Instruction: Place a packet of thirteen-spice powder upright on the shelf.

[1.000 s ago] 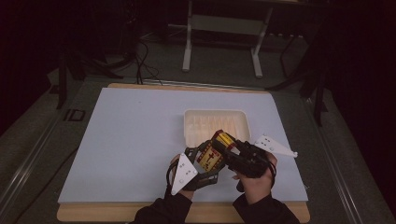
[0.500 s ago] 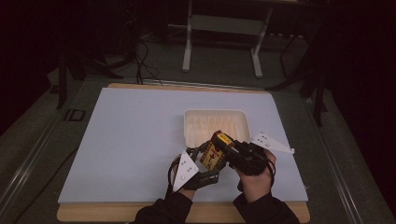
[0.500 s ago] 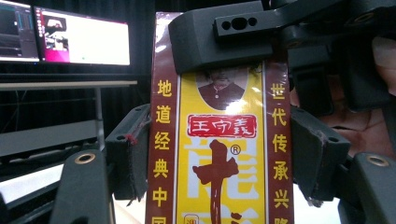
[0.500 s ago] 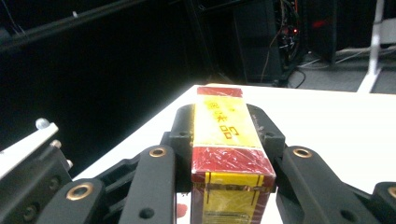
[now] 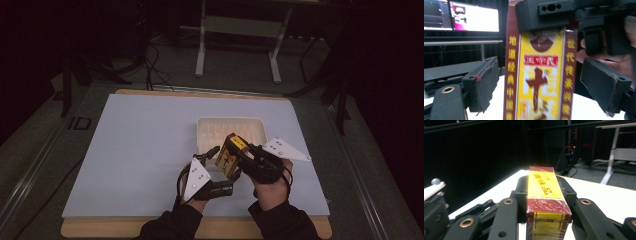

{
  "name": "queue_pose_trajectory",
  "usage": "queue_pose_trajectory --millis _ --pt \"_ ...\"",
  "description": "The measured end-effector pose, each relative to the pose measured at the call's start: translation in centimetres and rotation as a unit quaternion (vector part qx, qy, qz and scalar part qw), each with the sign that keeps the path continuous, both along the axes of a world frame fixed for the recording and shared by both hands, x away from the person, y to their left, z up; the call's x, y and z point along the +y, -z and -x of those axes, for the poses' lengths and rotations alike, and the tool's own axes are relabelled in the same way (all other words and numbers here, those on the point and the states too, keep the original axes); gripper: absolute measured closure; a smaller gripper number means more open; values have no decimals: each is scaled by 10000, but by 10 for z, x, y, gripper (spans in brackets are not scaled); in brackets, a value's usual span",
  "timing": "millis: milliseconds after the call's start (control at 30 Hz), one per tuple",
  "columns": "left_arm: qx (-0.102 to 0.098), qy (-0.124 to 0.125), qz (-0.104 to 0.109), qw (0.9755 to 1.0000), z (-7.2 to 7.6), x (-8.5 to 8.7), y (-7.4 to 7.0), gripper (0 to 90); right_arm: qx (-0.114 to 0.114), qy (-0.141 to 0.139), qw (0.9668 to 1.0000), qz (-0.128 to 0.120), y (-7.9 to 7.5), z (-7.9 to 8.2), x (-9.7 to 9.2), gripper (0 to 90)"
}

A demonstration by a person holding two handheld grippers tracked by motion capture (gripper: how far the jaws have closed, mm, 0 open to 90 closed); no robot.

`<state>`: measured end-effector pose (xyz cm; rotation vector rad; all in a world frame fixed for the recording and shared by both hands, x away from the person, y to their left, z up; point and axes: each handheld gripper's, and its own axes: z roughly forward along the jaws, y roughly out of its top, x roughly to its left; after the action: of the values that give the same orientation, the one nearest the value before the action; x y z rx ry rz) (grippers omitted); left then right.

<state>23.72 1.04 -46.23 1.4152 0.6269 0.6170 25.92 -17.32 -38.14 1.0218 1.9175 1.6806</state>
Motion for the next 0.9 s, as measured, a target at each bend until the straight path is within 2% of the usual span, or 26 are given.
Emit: queue_pose_trajectory --millis 167,200,233,300,367,467,533,600,633,667,833,900 --pt "-9 -61 -33 10000 2 6 -2 155 -195 239 9995 78 -7 -4 -1 678" --pt "5 -57 -32 10000 2 7 -3 155 -293 378 9988 143 -9 -8 -1 677" --pt "-11 -91 -59 9999 3 9 -3 155 -293 378 9988 143 -9 -8 -1 677" --pt "17 -89 -85 9999 4 13 -4 155 -418 594 9971 210 -13 -14 -2 678" --pt "22 -131 -81 9999 6 17 -4 147 -457 695 9963 225 -14 -18 -2 677" --pt "218 -98 -3 9997 7 23 -4 145 -484 864 9948 237 -15 -26 -4 678" --pt "339 -148 -34 9993 7 26 -2 124 -512 975 9935 292 -16 -32 -6 678" --pt "361 -160 -51 9992 9 29 0 120 -559 1122 9915 334 -17 -37 -8 678" --pt "365 -154 -68 9992 10 32 1 112 -637 1271 9891 380 -18 -42 -10 678" --pt "407 -149 -90 9990 10 34 1 112 -637 1271 9891 380 -18 -42 -10 678" --pt "539 -290 -89 9981 14 44 3 93 -761 1667 9816 532 -21 -54 -13 678" --pt "505 -349 -122 9980 16 46 3 92 -811 1815 9784 574 -21 -59 -13 678"
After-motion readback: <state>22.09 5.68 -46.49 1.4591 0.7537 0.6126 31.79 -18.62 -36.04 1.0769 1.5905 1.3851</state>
